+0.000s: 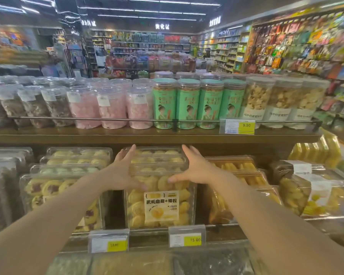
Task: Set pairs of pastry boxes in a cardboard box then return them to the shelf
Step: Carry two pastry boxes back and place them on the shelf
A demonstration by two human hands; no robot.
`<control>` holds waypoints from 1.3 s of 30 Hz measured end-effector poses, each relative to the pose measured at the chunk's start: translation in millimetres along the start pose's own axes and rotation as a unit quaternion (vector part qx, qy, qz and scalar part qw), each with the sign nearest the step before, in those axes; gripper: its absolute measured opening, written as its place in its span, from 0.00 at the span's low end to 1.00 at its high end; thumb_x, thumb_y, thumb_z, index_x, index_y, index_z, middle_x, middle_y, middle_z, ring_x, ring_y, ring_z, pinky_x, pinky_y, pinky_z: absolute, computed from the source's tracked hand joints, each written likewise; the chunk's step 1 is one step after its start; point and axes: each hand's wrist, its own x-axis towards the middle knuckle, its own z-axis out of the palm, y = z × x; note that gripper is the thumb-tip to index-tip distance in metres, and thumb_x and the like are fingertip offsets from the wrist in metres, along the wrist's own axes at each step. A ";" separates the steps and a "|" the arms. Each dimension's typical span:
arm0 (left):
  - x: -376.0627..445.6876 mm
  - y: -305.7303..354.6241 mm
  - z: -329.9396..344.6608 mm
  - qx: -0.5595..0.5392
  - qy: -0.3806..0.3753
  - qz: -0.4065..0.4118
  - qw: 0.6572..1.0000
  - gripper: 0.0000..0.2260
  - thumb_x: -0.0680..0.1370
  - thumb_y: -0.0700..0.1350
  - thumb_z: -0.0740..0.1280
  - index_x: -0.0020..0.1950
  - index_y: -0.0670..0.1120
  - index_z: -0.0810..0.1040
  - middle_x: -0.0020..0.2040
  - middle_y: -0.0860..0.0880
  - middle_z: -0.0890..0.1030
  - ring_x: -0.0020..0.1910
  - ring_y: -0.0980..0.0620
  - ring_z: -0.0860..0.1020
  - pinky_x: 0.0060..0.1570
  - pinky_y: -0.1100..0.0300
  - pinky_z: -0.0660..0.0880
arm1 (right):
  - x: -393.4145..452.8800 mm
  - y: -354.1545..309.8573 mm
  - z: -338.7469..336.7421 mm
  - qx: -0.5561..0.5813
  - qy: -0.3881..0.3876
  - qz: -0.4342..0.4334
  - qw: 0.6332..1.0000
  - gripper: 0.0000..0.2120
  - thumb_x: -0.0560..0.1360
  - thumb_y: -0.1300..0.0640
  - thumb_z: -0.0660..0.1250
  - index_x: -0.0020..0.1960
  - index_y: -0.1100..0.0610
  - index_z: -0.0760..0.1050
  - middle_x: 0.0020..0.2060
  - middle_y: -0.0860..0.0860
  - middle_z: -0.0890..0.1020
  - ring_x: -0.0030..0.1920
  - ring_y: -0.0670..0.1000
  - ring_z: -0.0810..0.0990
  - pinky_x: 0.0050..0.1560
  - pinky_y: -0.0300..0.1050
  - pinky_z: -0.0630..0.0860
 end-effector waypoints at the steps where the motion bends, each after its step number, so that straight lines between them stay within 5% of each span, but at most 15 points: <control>1: 5.3 -1.3 1.2 -0.006 -0.007 -0.003 1.000 0.69 0.62 0.65 0.82 0.80 0.59 0.28 0.82 0.48 0.30 0.83 0.45 0.40 0.79 0.46 0.52 | 4.5 0.1 1.1 0.005 -0.001 0.009 1.000 0.69 0.58 0.33 0.82 0.82 0.45 0.38 0.82 0.46 0.38 0.82 0.52 0.43 0.79 0.56 0.50; 19: 19.0 -20.3 -1.0 -0.043 -0.040 0.037 0.998 0.66 0.68 0.55 0.82 0.80 0.57 0.27 0.80 0.48 0.26 0.83 0.44 0.38 0.80 0.46 0.50 | 19.0 -10.0 23.0 0.027 -0.004 0.038 0.999 0.67 0.66 0.38 0.80 0.81 0.48 0.30 0.81 0.46 0.35 0.82 0.53 0.43 0.79 0.53 0.51; 23: 7.4 -9.4 -1.7 -0.026 -0.023 0.018 0.999 0.65 0.69 0.55 0.82 0.81 0.57 0.28 0.79 0.48 0.24 0.84 0.42 0.45 0.79 0.46 0.55 | 10.3 -16.4 18.3 0.013 -0.021 0.038 0.999 0.65 0.68 0.39 0.78 0.81 0.48 0.29 0.80 0.49 0.32 0.82 0.53 0.39 0.79 0.52 0.48; 27: -21.4 9.6 0.2 0.026 0.051 0.024 0.998 0.61 0.71 0.53 0.80 0.83 0.55 0.32 0.81 0.47 0.27 0.83 0.41 0.41 0.79 0.44 0.55 | -19.7 -20.8 6.5 -0.001 0.000 0.014 1.000 0.63 0.68 0.39 0.79 0.82 0.46 0.33 0.80 0.46 0.32 0.82 0.52 0.43 0.79 0.52 0.52; 39: -123.5 66.3 -4.1 0.066 0.082 0.046 0.993 0.58 0.71 0.61 0.77 0.84 0.55 0.36 0.83 0.53 0.34 0.84 0.45 0.40 0.80 0.44 0.52 | -142.8 33.1 -84.4 -0.072 0.082 0.021 0.994 0.67 0.59 0.29 0.78 0.82 0.44 0.38 0.81 0.46 0.35 0.82 0.55 0.45 0.79 0.62 0.57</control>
